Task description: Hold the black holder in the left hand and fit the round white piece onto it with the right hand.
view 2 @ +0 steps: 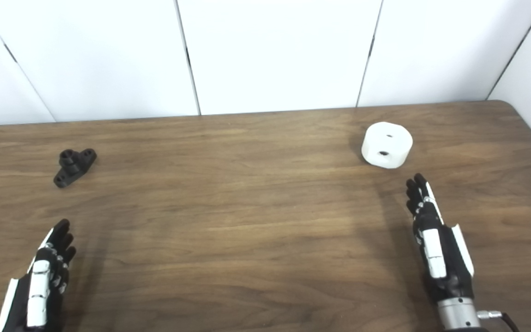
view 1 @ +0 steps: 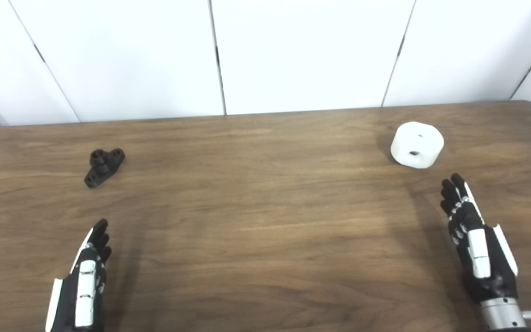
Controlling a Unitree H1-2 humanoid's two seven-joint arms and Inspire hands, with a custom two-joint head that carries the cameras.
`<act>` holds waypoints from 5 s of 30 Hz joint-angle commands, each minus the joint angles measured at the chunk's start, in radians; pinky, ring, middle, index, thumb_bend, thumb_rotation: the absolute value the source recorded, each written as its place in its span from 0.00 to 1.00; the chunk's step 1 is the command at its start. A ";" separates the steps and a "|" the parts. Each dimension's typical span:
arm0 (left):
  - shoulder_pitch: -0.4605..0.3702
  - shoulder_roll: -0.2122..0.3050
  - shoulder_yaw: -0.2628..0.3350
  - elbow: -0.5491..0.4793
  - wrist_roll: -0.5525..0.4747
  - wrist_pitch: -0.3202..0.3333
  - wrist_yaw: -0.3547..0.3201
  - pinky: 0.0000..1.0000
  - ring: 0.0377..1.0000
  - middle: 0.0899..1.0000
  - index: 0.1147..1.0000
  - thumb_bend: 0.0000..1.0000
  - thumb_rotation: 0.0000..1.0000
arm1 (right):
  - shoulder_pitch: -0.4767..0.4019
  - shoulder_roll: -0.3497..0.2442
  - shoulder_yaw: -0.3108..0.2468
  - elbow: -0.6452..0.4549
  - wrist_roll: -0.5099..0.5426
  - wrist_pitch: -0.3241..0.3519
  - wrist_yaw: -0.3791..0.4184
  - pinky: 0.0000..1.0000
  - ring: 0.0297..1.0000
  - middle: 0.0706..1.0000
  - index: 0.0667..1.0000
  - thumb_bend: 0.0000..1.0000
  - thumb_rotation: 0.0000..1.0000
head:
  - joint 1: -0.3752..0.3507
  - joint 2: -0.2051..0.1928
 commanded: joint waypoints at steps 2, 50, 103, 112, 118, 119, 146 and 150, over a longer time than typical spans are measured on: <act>0.003 -0.012 0.003 -0.019 -0.005 -0.034 0.004 1.00 1.00 0.99 0.93 0.43 0.94 | 0.003 -0.004 0.001 0.040 0.002 -0.011 -0.003 1.00 0.99 0.97 0.99 0.57 1.00 | 0.000 0.001; 0.062 -0.082 -0.139 0.069 0.137 -0.193 0.100 1.00 0.98 0.95 0.89 0.46 0.83 | 0.023 -0.106 -0.035 0.148 0.091 -0.060 0.069 1.00 1.00 1.00 1.00 0.69 1.00 | 0.339 -0.184; -0.417 0.095 0.021 0.032 0.892 0.378 0.227 0.81 0.91 0.89 0.77 0.76 0.39 | 0.048 -0.087 -0.019 0.151 0.109 -0.093 0.103 1.00 1.00 1.00 1.00 0.71 1.00 | 0.332 -0.217; -0.516 0.159 0.021 0.158 0.864 0.443 0.204 0.88 0.94 0.89 0.75 0.76 0.40 | 0.057 -0.083 -0.019 0.138 0.108 -0.080 0.098 1.00 1.00 1.00 0.99 0.72 1.00 | 0.327 -0.214; -0.561 0.174 0.020 0.254 0.868 0.437 0.241 0.89 0.93 0.88 0.75 0.76 0.40 | 0.063 -0.079 -0.020 0.120 0.094 -0.060 0.087 1.00 1.00 1.00 1.00 0.75 1.00 | 0.327 -0.212; -0.567 0.176 0.019 0.269 0.867 0.439 0.244 0.89 0.93 0.89 0.75 0.77 0.40 | 0.062 -0.080 -0.020 0.123 0.095 -0.064 0.088 1.00 1.00 1.00 1.00 0.74 1.00 | 0.326 -0.210; -0.704 0.251 -0.047 0.488 0.883 0.513 0.130 0.93 0.92 0.88 0.74 0.78 0.43 | 0.072 -0.067 -0.016 0.120 0.083 -0.080 0.080 1.00 1.00 1.00 1.00 0.70 1.00 | 0.310 -0.209; -0.725 0.260 -0.063 0.515 0.869 0.511 0.133 0.95 0.93 0.88 0.73 0.78 0.43 | 0.072 -0.062 -0.016 0.119 0.077 -0.082 0.077 1.00 1.00 1.00 1.00 0.69 1.00 | 0.306 -0.210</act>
